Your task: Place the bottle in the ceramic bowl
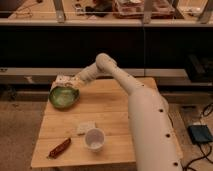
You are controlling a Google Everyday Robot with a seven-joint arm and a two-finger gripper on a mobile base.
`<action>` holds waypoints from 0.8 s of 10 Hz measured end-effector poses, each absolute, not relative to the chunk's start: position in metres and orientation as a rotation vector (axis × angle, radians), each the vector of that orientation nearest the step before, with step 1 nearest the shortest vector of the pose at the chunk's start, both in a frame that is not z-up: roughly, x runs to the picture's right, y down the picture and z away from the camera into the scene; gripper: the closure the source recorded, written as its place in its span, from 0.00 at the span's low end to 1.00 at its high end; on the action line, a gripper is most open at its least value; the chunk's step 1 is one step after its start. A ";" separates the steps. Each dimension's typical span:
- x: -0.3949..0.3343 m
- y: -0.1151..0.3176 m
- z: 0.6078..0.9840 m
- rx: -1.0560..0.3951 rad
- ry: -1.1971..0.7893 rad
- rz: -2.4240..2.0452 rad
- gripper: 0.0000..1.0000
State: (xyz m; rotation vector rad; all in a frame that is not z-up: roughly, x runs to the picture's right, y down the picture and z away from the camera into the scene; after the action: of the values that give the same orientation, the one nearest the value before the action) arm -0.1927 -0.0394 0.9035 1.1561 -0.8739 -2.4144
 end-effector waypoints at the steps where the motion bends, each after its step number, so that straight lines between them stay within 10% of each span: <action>1: -0.196 -0.035 0.908 1.153 -0.882 -2.415 0.24; 8: -0.204 0.002 0.924 1.144 -0.973 -2.423 0.20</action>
State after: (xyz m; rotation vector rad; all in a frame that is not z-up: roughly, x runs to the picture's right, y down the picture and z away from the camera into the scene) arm -0.2037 0.0018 0.9241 1.1440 -0.9727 -2.4233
